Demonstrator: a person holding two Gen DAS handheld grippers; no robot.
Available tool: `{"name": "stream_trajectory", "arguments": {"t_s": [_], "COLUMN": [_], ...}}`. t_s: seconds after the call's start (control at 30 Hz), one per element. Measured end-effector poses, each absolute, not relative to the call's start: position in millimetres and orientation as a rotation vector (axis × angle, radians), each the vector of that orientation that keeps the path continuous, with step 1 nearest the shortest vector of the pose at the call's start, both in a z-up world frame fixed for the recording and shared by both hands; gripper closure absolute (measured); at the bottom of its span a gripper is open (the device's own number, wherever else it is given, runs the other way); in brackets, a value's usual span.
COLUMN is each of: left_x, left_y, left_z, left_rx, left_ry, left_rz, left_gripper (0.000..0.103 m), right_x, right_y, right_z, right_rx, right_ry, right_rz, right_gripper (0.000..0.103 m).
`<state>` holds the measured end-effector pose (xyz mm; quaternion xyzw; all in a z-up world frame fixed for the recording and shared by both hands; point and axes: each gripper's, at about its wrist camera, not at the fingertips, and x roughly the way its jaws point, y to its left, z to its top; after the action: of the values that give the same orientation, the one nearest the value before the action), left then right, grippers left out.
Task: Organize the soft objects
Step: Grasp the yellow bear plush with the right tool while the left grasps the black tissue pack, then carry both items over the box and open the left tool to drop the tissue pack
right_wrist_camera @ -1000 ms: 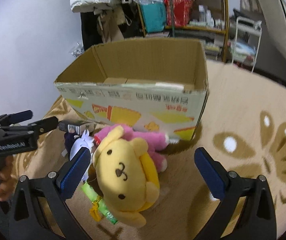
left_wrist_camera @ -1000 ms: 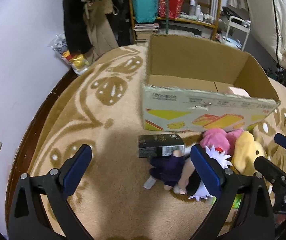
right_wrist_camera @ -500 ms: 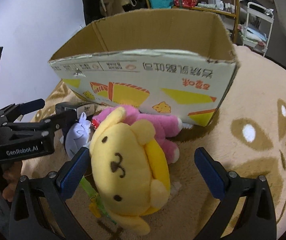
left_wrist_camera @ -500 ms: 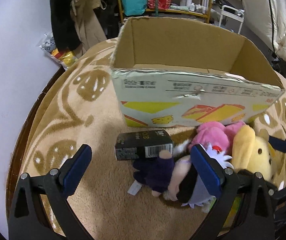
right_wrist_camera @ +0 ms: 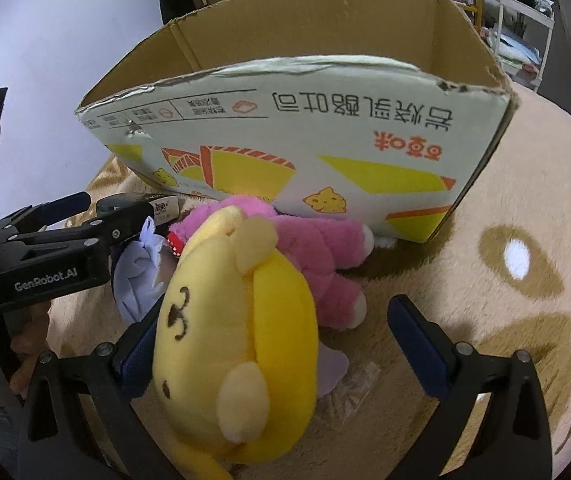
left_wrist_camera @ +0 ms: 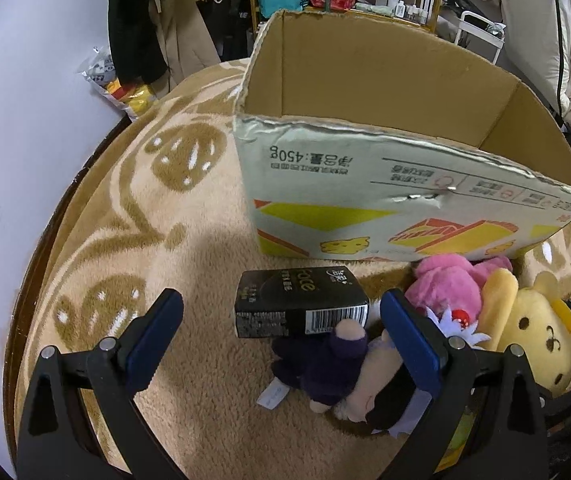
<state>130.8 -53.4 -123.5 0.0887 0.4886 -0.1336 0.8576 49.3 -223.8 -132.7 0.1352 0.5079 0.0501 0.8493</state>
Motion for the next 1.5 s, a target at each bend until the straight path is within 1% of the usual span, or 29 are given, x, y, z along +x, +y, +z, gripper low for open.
{"name": "stream_trajectory", "arguments": {"t_s": [0.03, 0.1, 0.13, 0.17, 0.23, 0.33, 0.4, 0.47, 0.53, 0.6, 0.67, 0.7, 0.87, 1.0, 1.17, 1.3, 1.5], "left_x": [132, 134, 135, 135, 135, 137, 139, 140, 141, 140, 137, 135, 125, 117, 108, 96, 71], "left_y": [-53, -50, -49, -48, -47, -47, -46, -44, -42, -42, -44, -46, -48, -44, -37, -32, -26], "left_z": [-124, -125, -125, -125, -125, -131, -135, -137, -137, -136, -134, -132, -121, -107, -95, -81, -55], "left_rx": [0.179, 0.161, 0.155, 0.148, 0.138, 0.14, 0.127, 0.094, 0.072, 0.073, 0.095, 0.11, 0.151, 0.153, 0.124, 0.122, 0.099], "left_ry": [1.032, 1.039, 1.038, 1.037, 1.038, 1.062, 1.084, 1.098, 1.105, 1.097, 1.08, 1.07, 1.013, 0.955, 0.926, 0.865, 0.754], "left_rz": [-0.282, -0.278, -0.273, -0.27, -0.268, -0.265, -0.272, -0.287, -0.295, -0.291, -0.289, -0.288, -0.269, -0.242, -0.229, -0.215, -0.21], "left_gripper": [0.005, 0.005, 0.005, 0.005, 0.005, 0.014, 0.024, 0.03, 0.038, 0.038, 0.038, 0.038, 0.038, 0.038, 0.038, 0.038, 0.038], "right_x": [49, 48, 48, 48, 47, 47, 47, 47, 47, 43, 42, 41, 38, 32, 23, 16, 4], "right_y": [-225, -224, -223, -222, -220, -218, -218, -217, -218, -220, -216, -216, -215, -220, -231, -243, -247], "right_z": [-132, -131, -130, -130, -129, -128, -128, -128, -127, -124, -121, -120, -116, -110, -99, -88, -63], "right_rx": [0.286, 0.285, 0.287, 0.29, 0.275, 0.273, 0.277, 0.28, 0.28, 0.276, 0.267, 0.265, 0.28, 0.287, 0.303, 0.331, 0.316], "right_ry": [1.069, 1.067, 1.067, 1.07, 1.07, 1.069, 1.069, 1.07, 1.07, 1.066, 1.063, 1.065, 1.057, 1.04, 1.007, 0.955, 0.826], "right_rz": [0.109, 0.117, 0.129, 0.142, 0.138, 0.143, 0.142, 0.14, 0.143, 0.154, 0.174, 0.187, 0.174, 0.138, 0.092, 0.058, 0.03], "right_gripper": [0.0, 0.004, 0.01, 0.013, 0.016, 0.018, 0.018, 0.019, 0.022, 0.027, 0.039, 0.042, 0.046, 0.046, 0.048, 0.049, 0.049]}}
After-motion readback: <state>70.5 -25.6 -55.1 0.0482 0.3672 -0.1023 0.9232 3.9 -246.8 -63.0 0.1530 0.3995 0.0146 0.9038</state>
